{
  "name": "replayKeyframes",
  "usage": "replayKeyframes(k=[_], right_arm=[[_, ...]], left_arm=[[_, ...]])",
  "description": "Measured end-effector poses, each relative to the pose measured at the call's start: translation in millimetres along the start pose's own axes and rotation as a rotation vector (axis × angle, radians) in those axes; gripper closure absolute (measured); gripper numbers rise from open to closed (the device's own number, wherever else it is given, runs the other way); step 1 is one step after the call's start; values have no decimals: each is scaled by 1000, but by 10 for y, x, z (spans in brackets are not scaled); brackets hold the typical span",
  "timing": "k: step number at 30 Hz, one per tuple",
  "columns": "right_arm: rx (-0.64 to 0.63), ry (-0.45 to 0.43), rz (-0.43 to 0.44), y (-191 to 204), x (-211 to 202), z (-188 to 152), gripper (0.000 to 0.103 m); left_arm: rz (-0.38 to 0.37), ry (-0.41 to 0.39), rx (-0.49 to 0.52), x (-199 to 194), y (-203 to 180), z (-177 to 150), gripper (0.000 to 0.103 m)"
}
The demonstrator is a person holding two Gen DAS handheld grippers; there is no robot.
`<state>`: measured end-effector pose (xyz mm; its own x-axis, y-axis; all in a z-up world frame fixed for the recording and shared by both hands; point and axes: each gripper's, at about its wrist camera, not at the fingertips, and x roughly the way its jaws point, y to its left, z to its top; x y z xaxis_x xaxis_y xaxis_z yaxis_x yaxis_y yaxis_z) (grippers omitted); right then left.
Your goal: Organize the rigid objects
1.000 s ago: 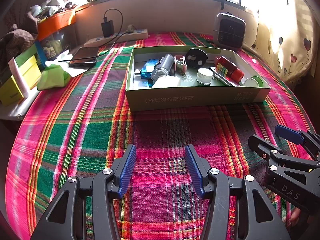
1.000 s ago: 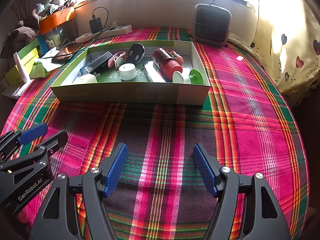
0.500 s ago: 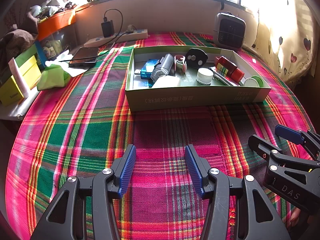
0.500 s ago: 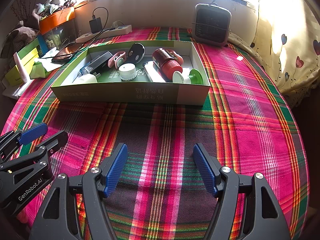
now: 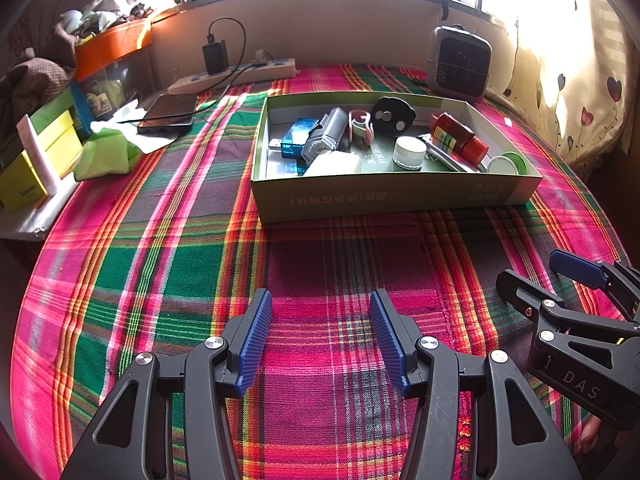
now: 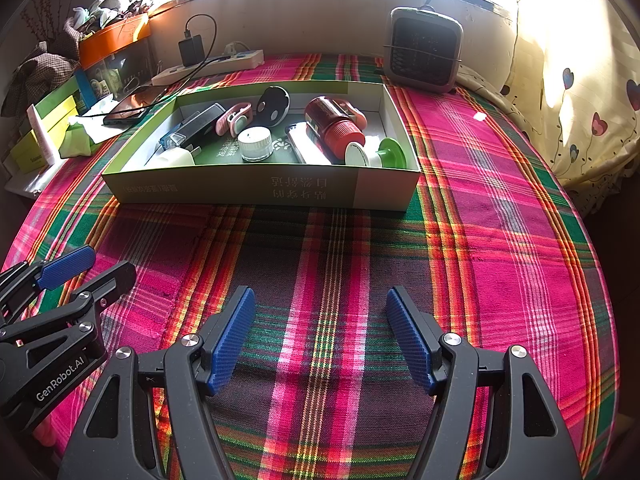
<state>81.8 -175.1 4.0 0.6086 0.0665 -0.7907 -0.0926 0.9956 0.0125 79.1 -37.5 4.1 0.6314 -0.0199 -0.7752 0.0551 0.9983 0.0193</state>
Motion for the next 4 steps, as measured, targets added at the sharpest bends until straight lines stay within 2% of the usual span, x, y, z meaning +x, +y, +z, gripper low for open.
replayKeyframes(k=[4], right_arm=[[0,0,0,-1,0,0,34]], left_arm=[[1,0,0,0,3,-1,52]])
